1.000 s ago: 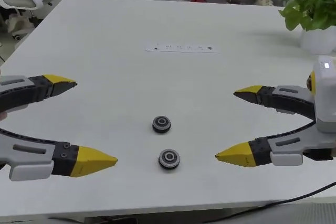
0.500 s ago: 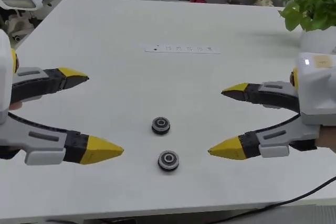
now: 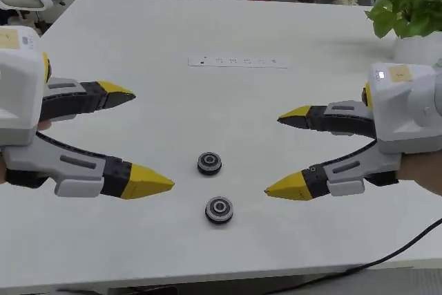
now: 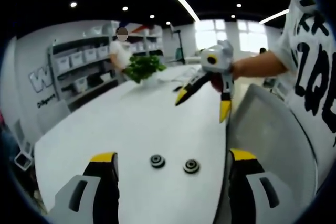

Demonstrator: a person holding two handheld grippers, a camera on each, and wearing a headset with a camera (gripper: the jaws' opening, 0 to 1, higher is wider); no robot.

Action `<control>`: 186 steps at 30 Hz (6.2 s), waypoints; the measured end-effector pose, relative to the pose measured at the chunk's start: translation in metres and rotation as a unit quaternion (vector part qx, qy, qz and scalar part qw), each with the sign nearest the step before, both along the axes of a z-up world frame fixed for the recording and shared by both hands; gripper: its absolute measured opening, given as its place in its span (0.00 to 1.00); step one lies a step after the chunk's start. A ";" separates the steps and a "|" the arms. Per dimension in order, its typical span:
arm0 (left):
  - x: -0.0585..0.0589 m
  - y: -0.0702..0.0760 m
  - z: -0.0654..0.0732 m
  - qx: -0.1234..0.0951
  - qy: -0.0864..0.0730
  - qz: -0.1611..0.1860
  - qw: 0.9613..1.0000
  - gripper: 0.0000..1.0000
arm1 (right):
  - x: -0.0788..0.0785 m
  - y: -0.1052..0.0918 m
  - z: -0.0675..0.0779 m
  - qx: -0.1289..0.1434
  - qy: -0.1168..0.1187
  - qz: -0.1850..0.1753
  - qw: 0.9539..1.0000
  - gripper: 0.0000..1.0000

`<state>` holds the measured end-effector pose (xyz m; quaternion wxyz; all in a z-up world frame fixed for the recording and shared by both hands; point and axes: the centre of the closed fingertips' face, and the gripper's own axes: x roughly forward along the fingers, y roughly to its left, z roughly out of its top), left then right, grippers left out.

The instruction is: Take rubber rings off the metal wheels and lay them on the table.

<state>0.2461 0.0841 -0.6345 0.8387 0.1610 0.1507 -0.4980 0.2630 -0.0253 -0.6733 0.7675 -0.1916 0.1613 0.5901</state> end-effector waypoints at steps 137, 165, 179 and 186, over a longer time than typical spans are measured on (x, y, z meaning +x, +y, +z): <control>0.016 -0.076 -0.159 0.080 0.104 -0.123 0.984 0.14 | -0.004 0.037 -0.129 -0.071 0.112 0.091 0.987 0.31; 0.015 -0.077 -0.159 0.089 0.090 -0.120 0.985 0.14 | -0.003 0.045 -0.133 -0.065 0.112 0.083 0.988 0.26; 0.014 -0.077 -0.159 0.087 0.095 -0.115 0.985 0.15 | -0.004 0.044 -0.134 -0.067 0.112 0.083 0.988 0.26; 0.014 -0.078 -0.159 0.079 0.103 -0.112 0.985 0.15 | -0.005 0.045 -0.134 -0.068 0.110 0.086 0.988 0.26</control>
